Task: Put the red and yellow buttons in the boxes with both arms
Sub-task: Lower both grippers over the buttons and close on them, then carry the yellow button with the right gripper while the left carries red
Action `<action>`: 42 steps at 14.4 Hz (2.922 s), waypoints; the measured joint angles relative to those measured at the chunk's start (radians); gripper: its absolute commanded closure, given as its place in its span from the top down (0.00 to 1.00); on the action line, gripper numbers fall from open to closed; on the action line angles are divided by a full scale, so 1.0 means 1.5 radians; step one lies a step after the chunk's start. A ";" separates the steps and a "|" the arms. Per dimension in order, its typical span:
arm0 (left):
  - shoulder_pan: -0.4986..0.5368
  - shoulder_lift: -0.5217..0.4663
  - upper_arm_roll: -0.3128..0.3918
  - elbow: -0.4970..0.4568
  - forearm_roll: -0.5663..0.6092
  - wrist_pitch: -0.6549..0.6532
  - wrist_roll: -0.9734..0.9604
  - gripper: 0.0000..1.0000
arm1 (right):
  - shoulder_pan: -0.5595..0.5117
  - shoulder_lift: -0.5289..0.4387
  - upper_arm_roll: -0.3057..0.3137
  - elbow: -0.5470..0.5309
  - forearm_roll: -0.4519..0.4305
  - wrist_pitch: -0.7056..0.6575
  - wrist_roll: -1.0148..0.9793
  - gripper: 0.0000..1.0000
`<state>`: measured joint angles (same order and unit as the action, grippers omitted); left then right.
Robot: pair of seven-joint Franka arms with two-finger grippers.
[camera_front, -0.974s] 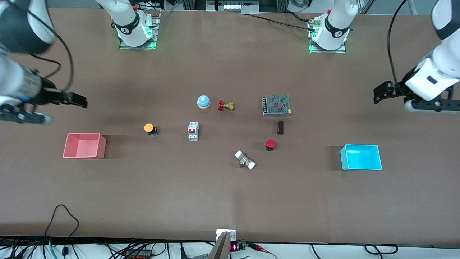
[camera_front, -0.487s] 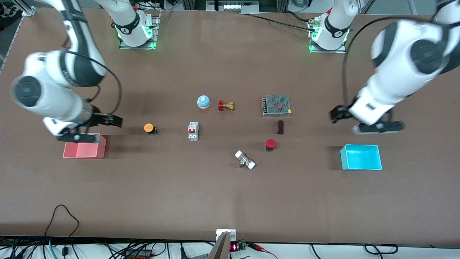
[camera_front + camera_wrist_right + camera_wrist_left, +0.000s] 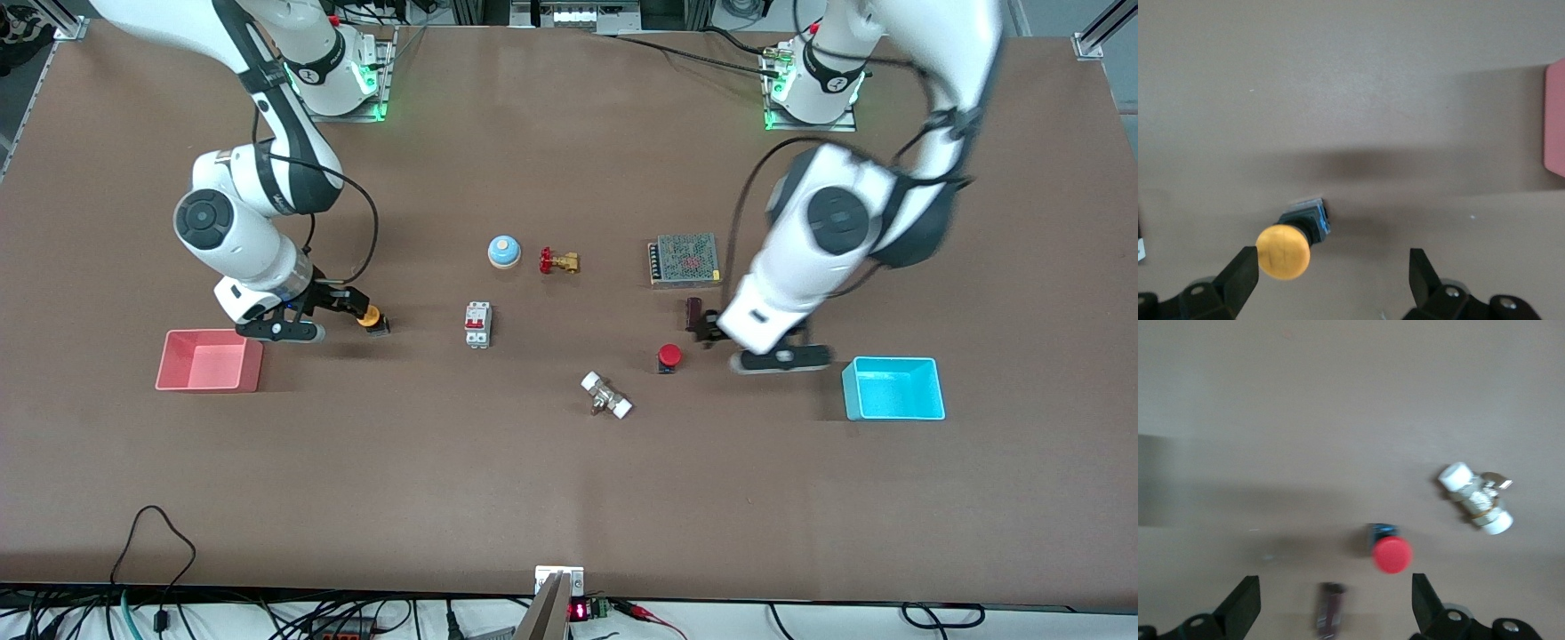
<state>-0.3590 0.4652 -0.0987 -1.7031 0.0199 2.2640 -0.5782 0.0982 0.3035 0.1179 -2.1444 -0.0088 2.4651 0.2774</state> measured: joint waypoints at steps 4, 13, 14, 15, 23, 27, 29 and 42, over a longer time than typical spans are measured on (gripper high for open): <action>-0.036 0.090 0.000 0.048 0.091 0.021 -0.074 1.00 | 0.006 0.014 0.002 0.012 0.000 0.009 0.000 1.00; -0.047 0.164 0.000 0.043 0.109 0.115 -0.104 0.87 | 0.024 0.056 0.006 0.036 -0.036 0.009 0.000 1.00; -0.047 0.166 0.000 0.037 0.109 0.116 -0.104 0.83 | 0.026 0.057 0.007 0.036 -0.037 0.009 -0.001 1.00; -0.048 0.167 0.000 0.032 0.109 0.116 -0.104 0.76 | 0.028 0.059 0.007 0.036 -0.037 0.009 -0.001 1.00; -0.049 0.177 -0.005 0.024 0.109 0.124 -0.104 0.64 | 0.039 0.081 0.008 0.040 -0.075 0.009 -0.011 0.48; -0.049 0.178 -0.005 0.023 0.109 0.137 -0.104 0.63 | 0.039 0.081 0.008 0.040 -0.075 0.009 -0.013 0.14; -0.049 0.178 -0.005 0.023 0.109 0.138 -0.103 0.60 | 0.039 0.082 0.008 0.041 -0.075 0.009 -0.013 0.08; -0.002 0.125 0.001 0.045 0.109 0.063 -0.038 0.17 | -0.027 -0.008 -0.098 0.194 0.012 -0.201 -0.173 0.08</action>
<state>-0.3628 0.6530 -0.0970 -1.6354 0.1840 2.3584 -0.6355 0.0578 0.2919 -0.0286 -1.8529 0.0089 2.1629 0.0179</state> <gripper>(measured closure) 0.626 0.648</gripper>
